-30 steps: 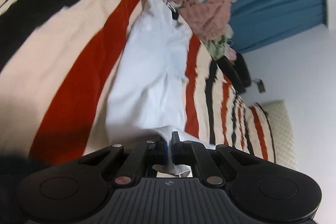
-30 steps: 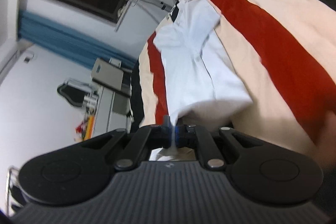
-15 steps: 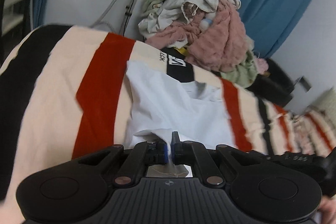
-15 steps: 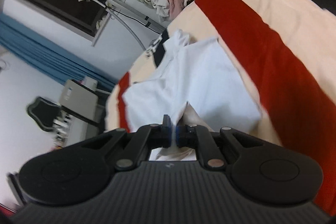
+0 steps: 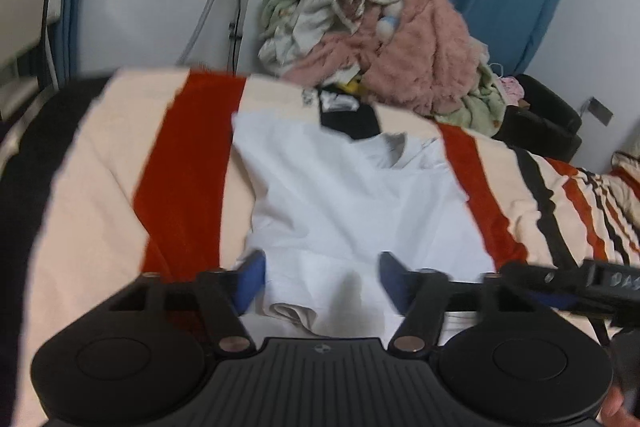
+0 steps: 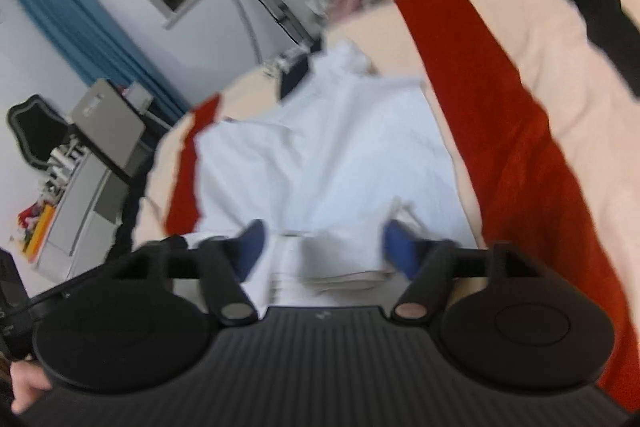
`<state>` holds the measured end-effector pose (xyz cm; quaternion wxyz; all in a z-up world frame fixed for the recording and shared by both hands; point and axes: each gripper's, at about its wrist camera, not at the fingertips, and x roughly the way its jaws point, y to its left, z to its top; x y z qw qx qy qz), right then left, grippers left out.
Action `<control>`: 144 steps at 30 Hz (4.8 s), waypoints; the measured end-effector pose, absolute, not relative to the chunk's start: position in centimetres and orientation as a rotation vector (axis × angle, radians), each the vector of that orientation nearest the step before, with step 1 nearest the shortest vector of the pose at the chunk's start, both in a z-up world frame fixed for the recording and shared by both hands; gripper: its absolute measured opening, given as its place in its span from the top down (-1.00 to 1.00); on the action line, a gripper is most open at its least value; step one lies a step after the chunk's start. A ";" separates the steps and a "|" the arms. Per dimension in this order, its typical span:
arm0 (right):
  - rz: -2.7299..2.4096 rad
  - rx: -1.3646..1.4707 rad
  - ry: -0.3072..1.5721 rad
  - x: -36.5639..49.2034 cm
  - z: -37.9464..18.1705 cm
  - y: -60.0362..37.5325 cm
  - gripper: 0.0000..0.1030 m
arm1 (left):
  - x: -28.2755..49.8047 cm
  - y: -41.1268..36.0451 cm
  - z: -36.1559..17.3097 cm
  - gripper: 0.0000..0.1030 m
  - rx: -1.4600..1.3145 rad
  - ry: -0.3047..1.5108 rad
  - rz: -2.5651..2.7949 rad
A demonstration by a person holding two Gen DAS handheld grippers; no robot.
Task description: Fold clothes
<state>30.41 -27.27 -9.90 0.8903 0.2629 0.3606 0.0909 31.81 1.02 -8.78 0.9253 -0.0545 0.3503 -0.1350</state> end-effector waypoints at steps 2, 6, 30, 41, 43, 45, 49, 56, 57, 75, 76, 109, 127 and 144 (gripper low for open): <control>0.189 0.505 0.711 28.5 -7.4 -26.8 -0.43 | 29.4 0.8 -6.4 -0.62 -0.088 0.678 -0.281; 0.180 0.373 0.626 23.9 -2.7 -25.3 -0.43 | 24.4 0.8 -2.4 -0.75 -0.065 0.611 -0.299; 0.074 0.195 0.369 6.3 -5.3 -20.2 -0.41 | 4.1 4.2 -4.1 -0.82 -0.057 0.377 -0.301; 0.020 0.153 0.347 6.1 -6.0 -20.0 -0.10 | 5.3 4.3 -6.9 -0.82 -0.071 0.448 -0.275; 0.018 0.158 0.335 6.0 -6.0 -20.2 -0.10 | 5.4 4.4 -7.1 -0.82 -0.082 0.459 -0.271; 0.021 0.155 0.314 5.8 -6.0 -20.1 -0.11 | 5.5 4.5 -7.3 -0.82 -0.088 0.468 -0.265; 0.030 0.153 0.308 5.8 -6.0 -20.1 -0.61 | 5.6 4.3 -7.6 -0.83 -0.090 0.486 -0.274; 0.002 0.204 0.359 6.5 -6.7 -20.9 -0.60 | 6.4 4.2 -8.7 -0.83 -0.150 0.560 -0.296; -0.002 0.213 0.368 6.6 -6.8 -21.0 -0.60 | 6.5 4.2 -8.8 -0.83 -0.158 0.570 -0.296; 0.122 1.118 0.698 10.2 -16.7 -28.0 -0.46 | 13.3 6.0 -17.1 -0.75 -0.715 0.946 -0.377; 0.131 1.176 0.715 10.5 -17.6 -28.1 -0.41 | 13.9 6.1 -17.6 -0.74 -0.740 0.950 -0.364; 0.211 0.930 0.440 -3.8 -9.6 -26.0 0.86 | 0.2 10.0 -7.3 0.89 -0.711 0.541 -0.439; 0.082 0.844 0.420 11.4 -5.2 -25.7 0.85 | 11.1 6.6 -3.8 0.87 -0.486 0.539 -0.351; 0.062 0.739 0.570 26.4 -15.0 -26.0 0.72 | 27.1 5.6 -14.2 0.85 -0.402 0.633 -0.316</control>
